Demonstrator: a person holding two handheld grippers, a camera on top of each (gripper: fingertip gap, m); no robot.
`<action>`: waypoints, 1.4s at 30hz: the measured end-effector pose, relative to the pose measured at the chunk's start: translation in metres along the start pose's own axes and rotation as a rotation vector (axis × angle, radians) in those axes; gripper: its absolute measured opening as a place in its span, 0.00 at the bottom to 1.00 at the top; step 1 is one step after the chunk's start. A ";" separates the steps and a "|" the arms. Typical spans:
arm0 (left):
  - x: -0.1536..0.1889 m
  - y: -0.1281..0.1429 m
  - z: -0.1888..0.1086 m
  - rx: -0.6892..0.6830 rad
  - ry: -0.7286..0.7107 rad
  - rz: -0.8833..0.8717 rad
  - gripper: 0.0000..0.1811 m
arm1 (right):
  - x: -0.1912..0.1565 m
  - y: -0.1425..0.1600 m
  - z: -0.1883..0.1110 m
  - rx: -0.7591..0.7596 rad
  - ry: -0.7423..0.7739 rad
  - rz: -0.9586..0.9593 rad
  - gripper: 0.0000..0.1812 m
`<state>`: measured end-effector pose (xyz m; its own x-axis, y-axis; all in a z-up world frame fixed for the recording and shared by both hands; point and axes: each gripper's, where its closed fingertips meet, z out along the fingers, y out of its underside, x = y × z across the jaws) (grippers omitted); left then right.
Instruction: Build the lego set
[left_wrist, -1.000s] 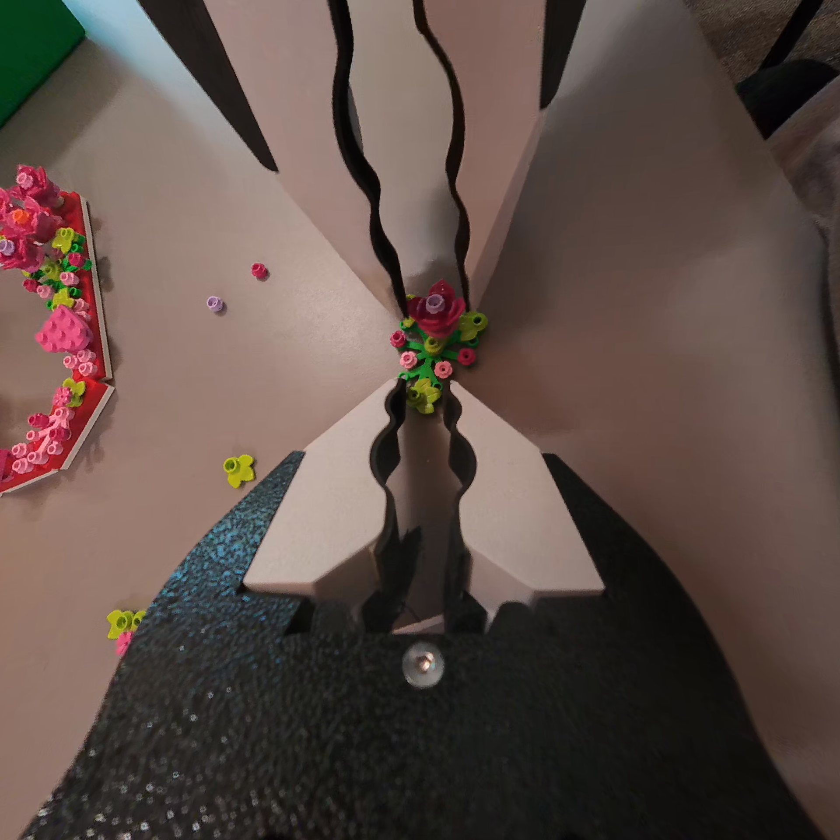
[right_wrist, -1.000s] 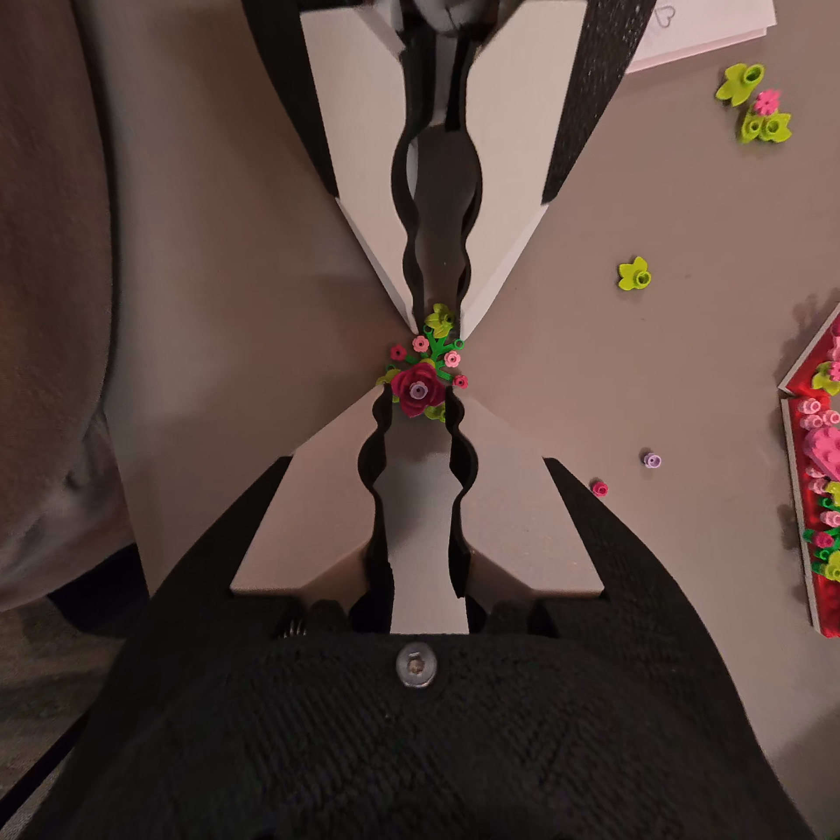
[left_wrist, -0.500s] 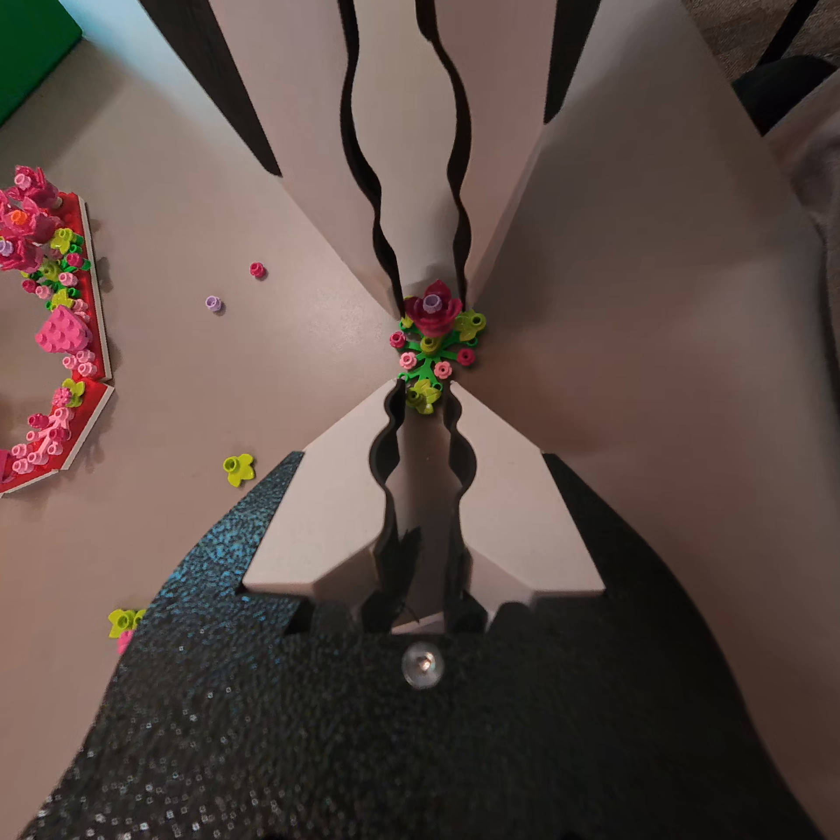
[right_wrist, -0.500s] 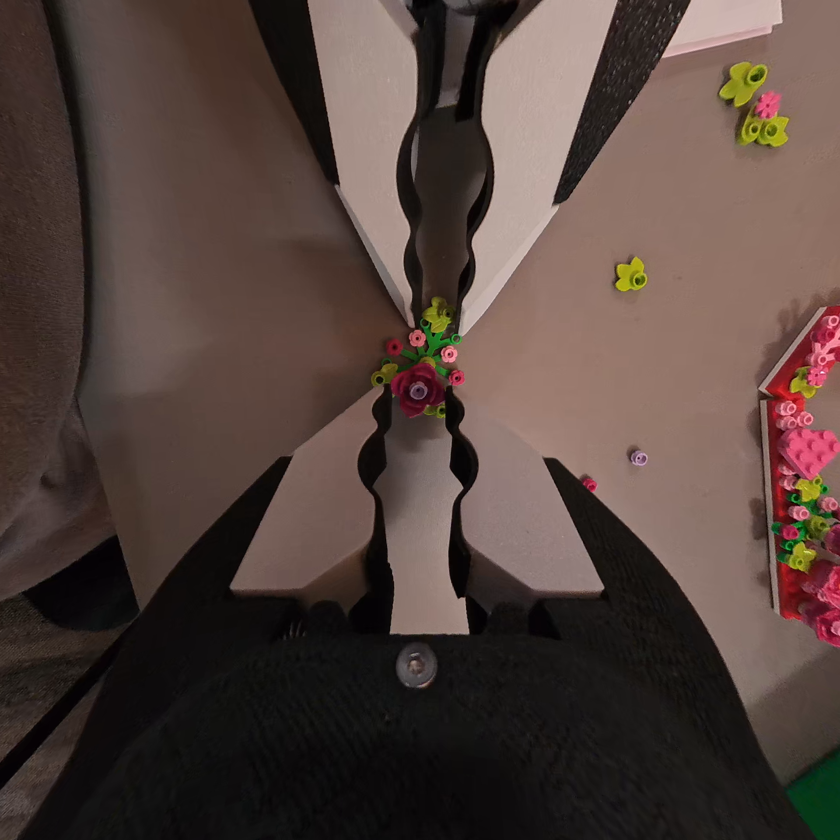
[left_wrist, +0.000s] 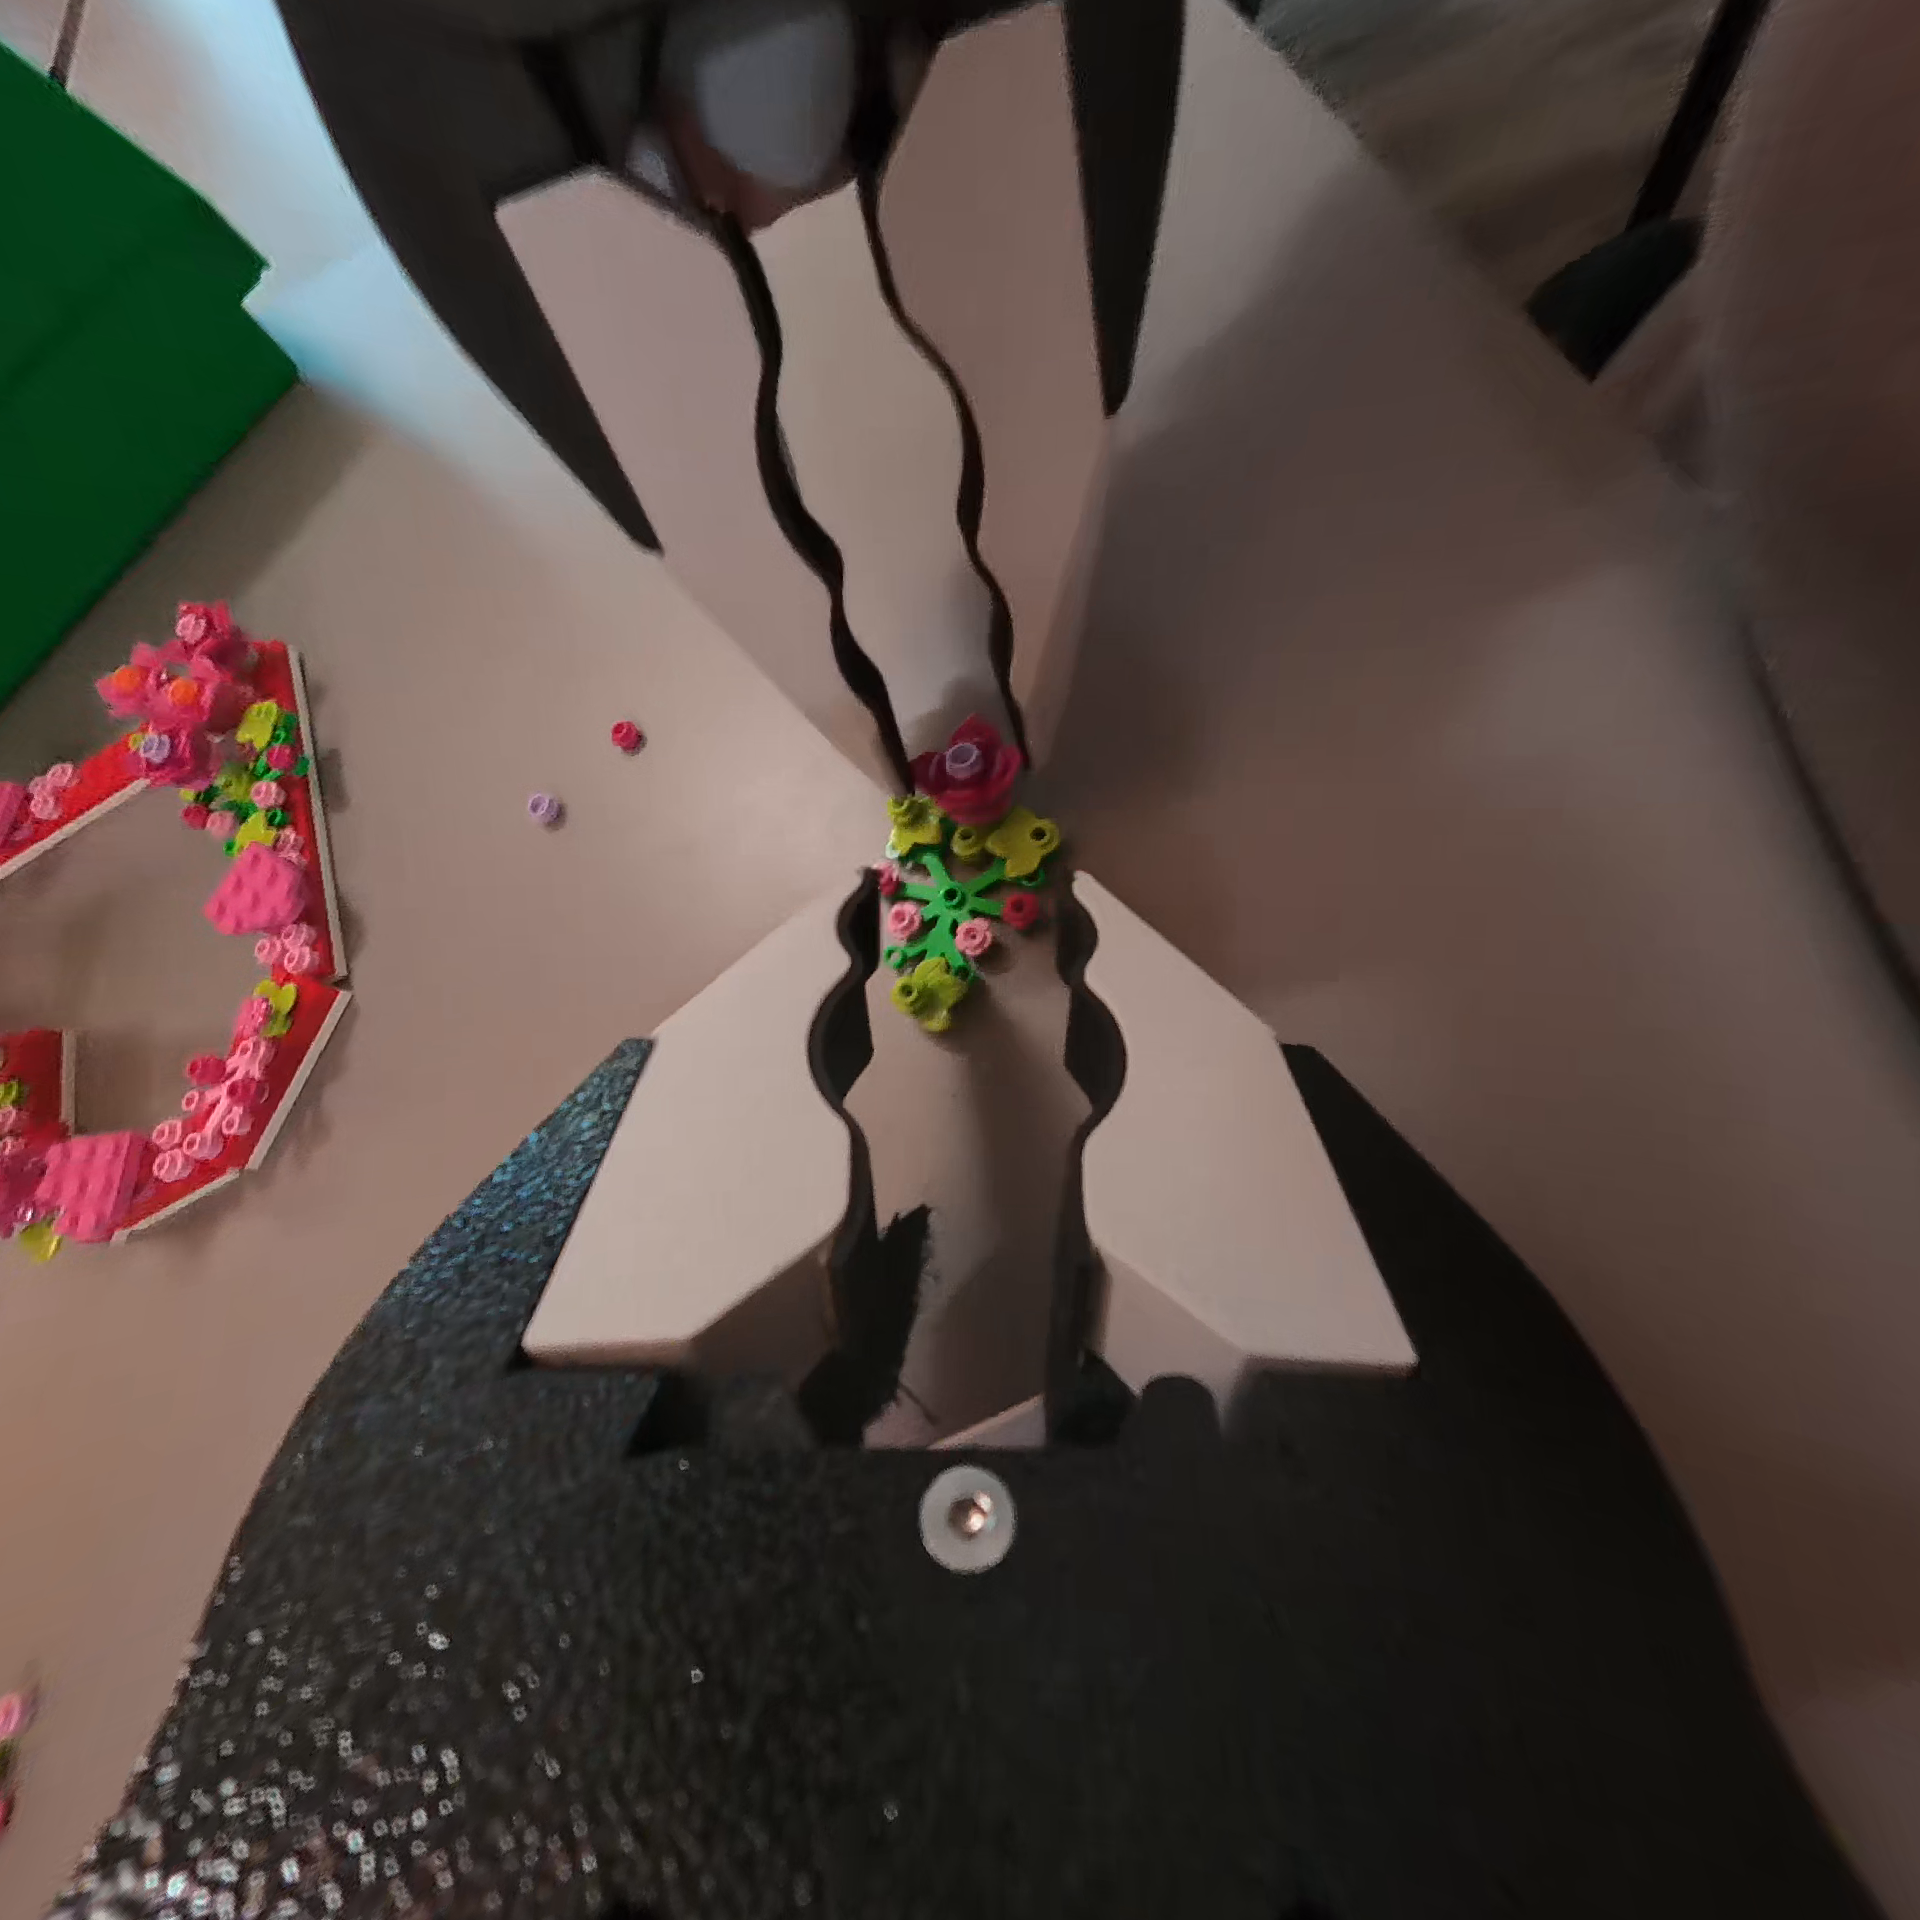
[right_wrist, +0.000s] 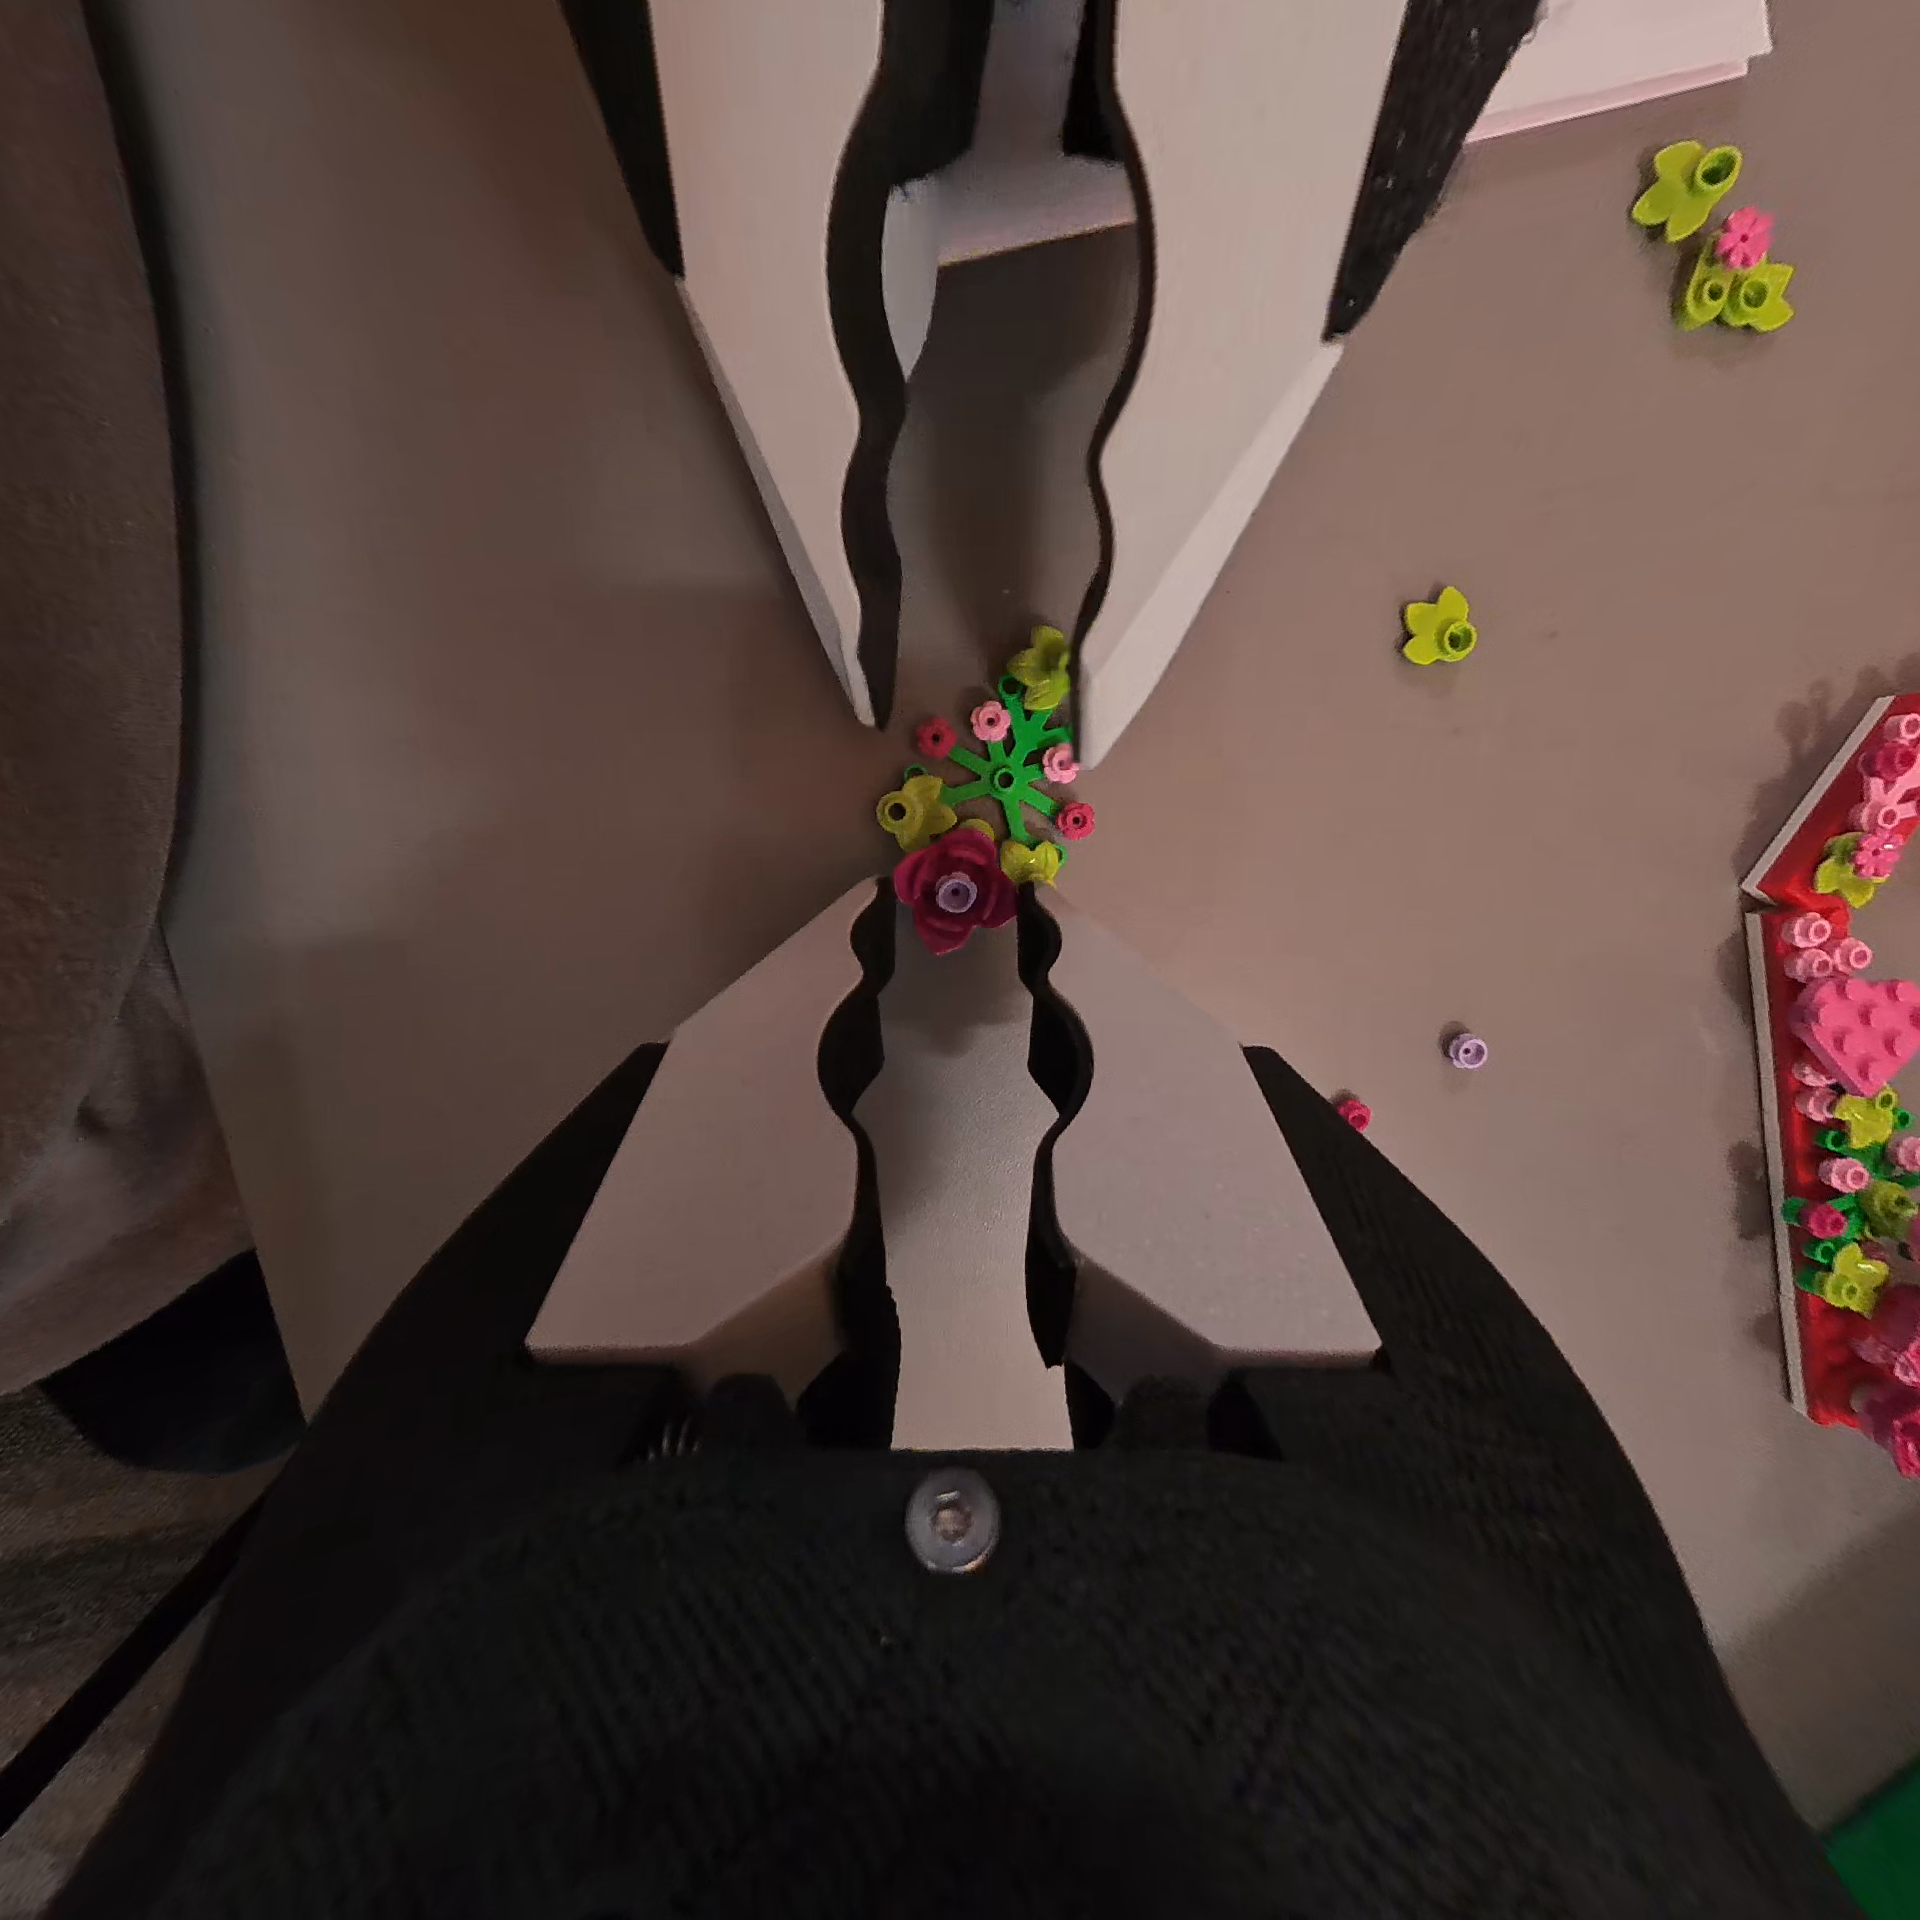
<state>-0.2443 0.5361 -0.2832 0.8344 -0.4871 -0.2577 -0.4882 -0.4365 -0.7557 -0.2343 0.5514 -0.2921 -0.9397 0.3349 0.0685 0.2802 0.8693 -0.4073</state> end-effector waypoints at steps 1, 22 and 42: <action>-0.002 0.003 0.000 -0.017 -0.003 -0.008 0.20 | 0.001 -0.001 0.000 0.007 0.005 0.000 0.12; -0.015 0.007 -0.012 0.015 0.021 -0.126 0.23 | 0.016 0.010 -0.021 0.076 0.072 0.127 0.28; -0.007 0.000 -0.012 -0.007 -0.039 0.135 0.37 | 0.014 -0.012 0.004 0.279 0.100 0.269 0.20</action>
<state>-0.2533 0.5303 -0.2747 0.7702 -0.5123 -0.3801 -0.5985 -0.3744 -0.7082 -0.2511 0.5445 -0.2897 -0.8124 0.5830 0.0088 0.4368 0.6184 -0.6533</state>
